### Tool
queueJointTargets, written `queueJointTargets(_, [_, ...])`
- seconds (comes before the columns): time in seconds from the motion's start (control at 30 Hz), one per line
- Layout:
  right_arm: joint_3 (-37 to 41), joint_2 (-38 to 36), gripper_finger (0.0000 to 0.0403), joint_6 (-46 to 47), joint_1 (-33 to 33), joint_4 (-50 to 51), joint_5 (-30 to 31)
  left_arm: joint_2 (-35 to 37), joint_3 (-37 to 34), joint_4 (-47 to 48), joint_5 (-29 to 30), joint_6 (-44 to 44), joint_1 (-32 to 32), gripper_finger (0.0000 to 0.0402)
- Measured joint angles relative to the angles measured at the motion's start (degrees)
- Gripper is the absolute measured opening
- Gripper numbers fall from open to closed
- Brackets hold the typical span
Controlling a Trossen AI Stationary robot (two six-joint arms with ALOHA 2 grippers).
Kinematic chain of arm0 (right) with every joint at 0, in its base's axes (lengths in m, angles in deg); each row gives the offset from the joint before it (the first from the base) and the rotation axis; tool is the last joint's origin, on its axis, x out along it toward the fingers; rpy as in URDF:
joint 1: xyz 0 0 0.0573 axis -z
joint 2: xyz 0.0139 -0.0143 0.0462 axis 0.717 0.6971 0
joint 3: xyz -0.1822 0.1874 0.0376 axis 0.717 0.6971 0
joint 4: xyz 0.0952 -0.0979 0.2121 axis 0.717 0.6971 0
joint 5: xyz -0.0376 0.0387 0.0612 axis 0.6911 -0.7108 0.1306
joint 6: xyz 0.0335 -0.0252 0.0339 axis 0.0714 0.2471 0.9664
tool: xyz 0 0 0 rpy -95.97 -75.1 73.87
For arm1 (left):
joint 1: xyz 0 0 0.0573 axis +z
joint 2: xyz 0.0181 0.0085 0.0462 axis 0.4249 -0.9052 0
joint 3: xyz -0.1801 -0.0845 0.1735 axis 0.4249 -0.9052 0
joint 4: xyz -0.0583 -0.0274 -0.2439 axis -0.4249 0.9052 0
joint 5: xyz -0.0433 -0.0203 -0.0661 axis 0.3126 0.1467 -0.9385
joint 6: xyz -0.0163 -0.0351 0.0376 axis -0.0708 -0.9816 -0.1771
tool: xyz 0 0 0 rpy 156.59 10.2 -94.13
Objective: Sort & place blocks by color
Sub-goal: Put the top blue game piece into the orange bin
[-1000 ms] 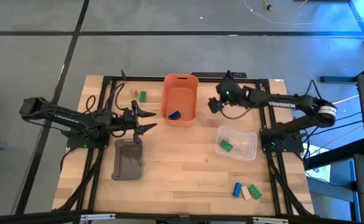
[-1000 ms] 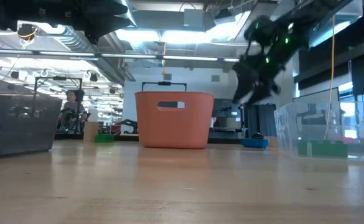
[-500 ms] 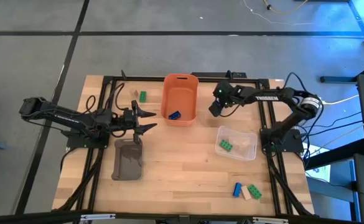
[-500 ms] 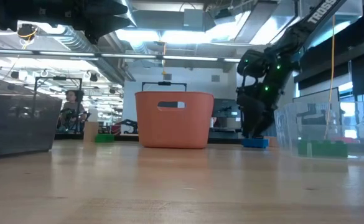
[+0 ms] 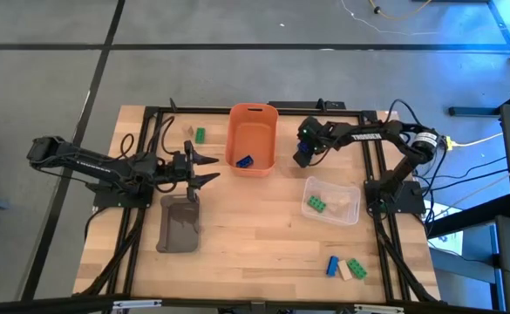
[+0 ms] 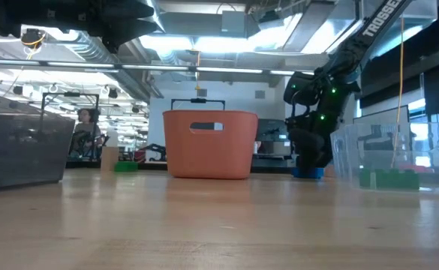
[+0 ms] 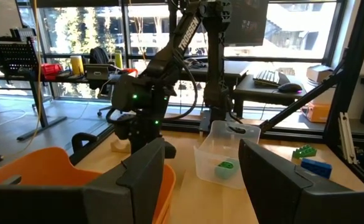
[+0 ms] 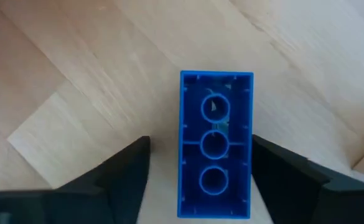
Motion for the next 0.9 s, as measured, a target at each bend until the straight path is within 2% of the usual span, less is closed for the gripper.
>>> queueJointTargets(0.2, [-0.06,-0.09,0.0137,0.51,-0.27,3.85,0.00,0.00,0.01,0.07,0.00,0.02,0.01,0.0199])
queueJointTargets(0.33, [3.51,-2.73,0.0135,1.38,-3.26,3.18,2.19,0.00,0.01,0.16,0.01,0.00,0.00,0.0199])
queueJointTargets(0.5, [10.15,-12.36,0.0135,4.56,-9.18,1.77,5.90,0.01,0.00,0.44,0.02,0.00,0.00,0.0199])
queueJointTargets(0.6, [13.48,-20.31,0.0135,6.41,-13.50,-10.11,6.03,0.00,0.02,0.44,0.02,0.00,0.00,0.0199])
queueJointTargets(0.73, [18.78,-27.43,0.0135,7.53,-18.83,-26.00,5.86,0.00,0.00,0.44,0.02,-0.02,0.00,0.0199])
queueJointTargets(0.8, [20.07,-29.90,0.0135,7.37,-20.85,-35.83,5.92,-0.01,0.00,0.44,0.02,-0.02,0.00,0.0199])
queueJointTargets(0.9, [21.35,-30.67,0.0135,6.43,-23.59,-44.11,5.97,-0.01,0.00,0.44,0.04,0.00,0.00,0.0199])
